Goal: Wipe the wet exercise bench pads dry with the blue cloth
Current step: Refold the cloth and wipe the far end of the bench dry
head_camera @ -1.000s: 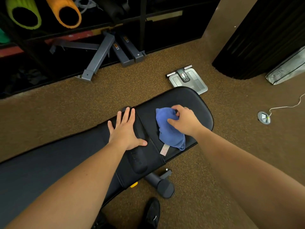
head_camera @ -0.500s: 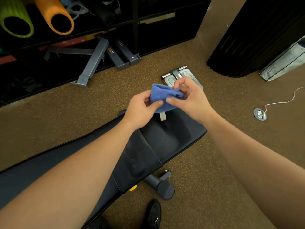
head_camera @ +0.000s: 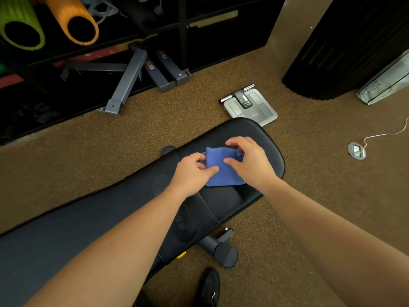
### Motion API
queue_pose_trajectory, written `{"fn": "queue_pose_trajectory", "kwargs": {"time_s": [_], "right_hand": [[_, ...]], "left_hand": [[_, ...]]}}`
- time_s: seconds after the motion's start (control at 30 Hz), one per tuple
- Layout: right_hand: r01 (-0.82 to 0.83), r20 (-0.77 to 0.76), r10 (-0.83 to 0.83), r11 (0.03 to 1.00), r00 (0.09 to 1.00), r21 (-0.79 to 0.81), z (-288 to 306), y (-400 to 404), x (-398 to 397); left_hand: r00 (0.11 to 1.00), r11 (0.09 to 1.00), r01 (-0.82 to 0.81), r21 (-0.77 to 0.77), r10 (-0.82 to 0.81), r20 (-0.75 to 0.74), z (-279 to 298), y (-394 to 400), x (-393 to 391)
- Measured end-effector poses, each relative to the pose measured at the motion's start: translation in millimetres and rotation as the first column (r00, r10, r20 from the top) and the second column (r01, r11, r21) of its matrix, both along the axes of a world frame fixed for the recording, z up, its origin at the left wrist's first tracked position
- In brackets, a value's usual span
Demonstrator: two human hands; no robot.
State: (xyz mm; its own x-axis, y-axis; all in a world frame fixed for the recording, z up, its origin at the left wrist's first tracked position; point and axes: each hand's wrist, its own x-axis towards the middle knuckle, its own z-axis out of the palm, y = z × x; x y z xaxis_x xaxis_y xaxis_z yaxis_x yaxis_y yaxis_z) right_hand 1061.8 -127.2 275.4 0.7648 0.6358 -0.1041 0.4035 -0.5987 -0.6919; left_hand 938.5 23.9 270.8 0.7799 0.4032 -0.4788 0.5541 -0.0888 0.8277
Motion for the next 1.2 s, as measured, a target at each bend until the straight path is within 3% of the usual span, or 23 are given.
{"fn": "queue_pose_trajectory", "kwargs": {"time_s": [0.1,0.17,0.23,0.27,0.37,0.47,0.6,0.7,0.87,1.0,1.2], "right_hand": [[-0.087,0.285,0.102,0.994,0.953,-0.065,-5.0,17.8,-10.6],[-0.212,0.266,0.285,0.939,0.921,-0.27,-15.2,25.8,-29.9],[-0.26,0.249,0.413,0.839,0.876,-0.478,-31.1,25.4,-50.7],[-0.243,0.282,0.418,0.835,0.863,-0.494,-36.9,22.8,-57.7],[-0.288,0.351,0.471,0.839,0.81,-0.461,-43.8,11.5,-71.5],[-0.414,0.365,0.592,0.786,0.719,-0.46,-49.6,-5.3,-76.0],[-0.464,0.405,0.671,0.731,0.621,-0.501,-56.3,3.1,-62.5],[-0.435,0.462,0.629,0.772,0.625,-0.463,-58.3,39.7,-44.9],[-0.352,0.461,0.512,0.85,0.725,-0.392,-55.9,92.4,-3.9],[-0.176,0.479,0.326,0.927,0.815,-0.331,-55.8,77.5,30.8],[0.08,0.45,0.071,0.948,0.89,-0.308,-49.4,20.5,72.5]], "left_hand": [[0.988,0.988,-0.153,0.007,0.153,0.038,-1.7,6.2,-4.3],[0.978,0.962,-0.205,0.178,0.193,0.082,-3.1,18.0,-11.7],[0.997,0.896,-0.08,0.436,0.072,0.035,-7.3,36.1,-20.5],[0.997,0.86,0.061,0.507,-0.028,-0.073,-10.6,45.3,-24.4],[0.885,0.78,0.428,0.456,-0.261,-0.384,-16.9,61.1,-31.3],[0.879,0.779,0.438,0.448,-0.267,-0.395,-21.0,65.2,-31.3],[0.867,0.765,0.444,0.467,-0.235,-0.44,-24.9,68.6,-27.7],[0.853,0.741,0.47,0.48,-0.243,-0.461,-26.1,70.0,-24.8],[0.858,0.733,0.467,0.495,-0.242,-0.453,-26.5,68.5,-26.8],[0.866,0.748,0.452,0.486,-0.236,-0.441,-25.5,67.6,-29.7],[0.867,0.751,0.446,0.486,-0.228,-0.444,-25.3,65.8,-29.9]]}}
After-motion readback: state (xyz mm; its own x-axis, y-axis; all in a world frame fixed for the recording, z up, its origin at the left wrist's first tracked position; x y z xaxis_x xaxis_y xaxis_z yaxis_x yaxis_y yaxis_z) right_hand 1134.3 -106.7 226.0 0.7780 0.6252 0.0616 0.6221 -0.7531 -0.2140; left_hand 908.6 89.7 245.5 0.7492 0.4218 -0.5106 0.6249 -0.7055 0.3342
